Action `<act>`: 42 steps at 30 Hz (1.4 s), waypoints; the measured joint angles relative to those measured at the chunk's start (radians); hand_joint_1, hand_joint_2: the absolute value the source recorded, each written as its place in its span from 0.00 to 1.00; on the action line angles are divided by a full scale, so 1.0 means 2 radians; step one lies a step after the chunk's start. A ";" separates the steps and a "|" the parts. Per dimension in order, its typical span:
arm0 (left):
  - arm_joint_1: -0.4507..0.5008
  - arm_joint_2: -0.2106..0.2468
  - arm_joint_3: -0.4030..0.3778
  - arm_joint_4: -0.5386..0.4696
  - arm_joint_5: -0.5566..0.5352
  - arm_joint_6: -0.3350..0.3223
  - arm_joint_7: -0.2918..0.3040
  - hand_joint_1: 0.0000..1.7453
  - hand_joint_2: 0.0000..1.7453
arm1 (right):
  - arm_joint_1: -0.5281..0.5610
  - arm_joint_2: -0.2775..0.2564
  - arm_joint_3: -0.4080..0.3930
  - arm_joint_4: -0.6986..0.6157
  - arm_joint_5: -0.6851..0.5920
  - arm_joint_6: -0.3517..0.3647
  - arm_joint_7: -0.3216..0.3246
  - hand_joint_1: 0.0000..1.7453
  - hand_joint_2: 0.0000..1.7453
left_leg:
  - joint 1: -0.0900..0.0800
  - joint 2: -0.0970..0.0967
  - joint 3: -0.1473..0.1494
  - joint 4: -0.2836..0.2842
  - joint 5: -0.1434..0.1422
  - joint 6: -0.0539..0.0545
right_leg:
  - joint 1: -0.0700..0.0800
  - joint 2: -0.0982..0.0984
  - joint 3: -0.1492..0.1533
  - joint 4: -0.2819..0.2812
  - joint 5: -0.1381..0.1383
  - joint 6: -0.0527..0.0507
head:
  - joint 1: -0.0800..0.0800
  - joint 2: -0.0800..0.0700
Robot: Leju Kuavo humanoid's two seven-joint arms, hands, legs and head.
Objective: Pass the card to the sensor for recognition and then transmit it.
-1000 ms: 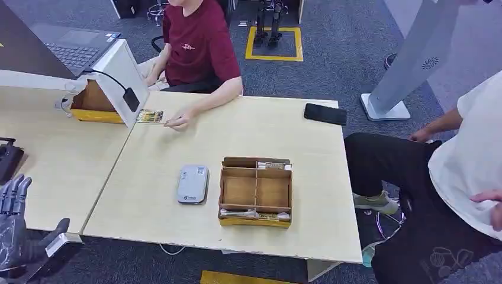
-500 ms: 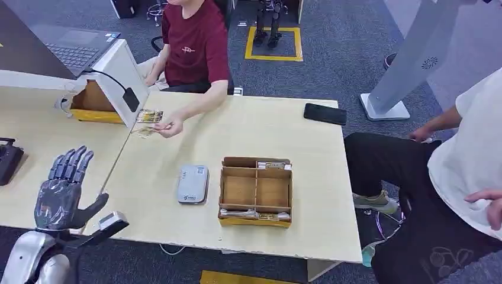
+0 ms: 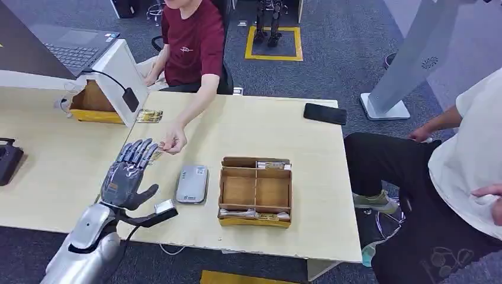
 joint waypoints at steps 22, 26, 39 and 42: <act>-0.102 0.110 -0.248 0.072 -0.078 0.051 0.230 0.00 1.00 | 0.000 0.005 -0.030 0.000 0.058 -0.004 -0.014 0.00 0.00 | 0.000 0.000 -0.001 0.000 0.000 0.000 | 0.000 0.000 0.000 0.001 0.000 0.000 | 0.000 0.000; -0.081 0.119 -0.243 0.048 -0.094 0.064 0.264 0.00 1.00 | 0.000 0.007 -0.035 0.000 0.079 -0.004 -0.015 0.00 0.00 | 0.000 0.000 -0.001 0.000 0.000 0.000 | 0.000 0.000 0.000 0.001 0.000 0.000 | 0.000 0.000; -0.025 0.051 -0.110 0.021 -0.077 0.078 0.134 0.00 1.00 | -0.001 0.010 -0.046 0.000 0.112 -0.004 -0.018 0.00 0.00 | 0.000 0.000 -0.001 0.000 0.000 0.000 | 0.000 0.000 0.000 0.000 0.000 0.000 | 0.000 0.000; -0.020 0.037 -0.089 0.021 -0.068 0.079 0.109 0.00 1.00 | -0.001 0.011 -0.047 0.000 0.116 -0.004 -0.018 0.00 0.00 | 0.000 0.000 -0.001 0.000 0.000 0.000 | 0.000 0.000 0.000 0.000 0.000 0.000 | 0.000 0.000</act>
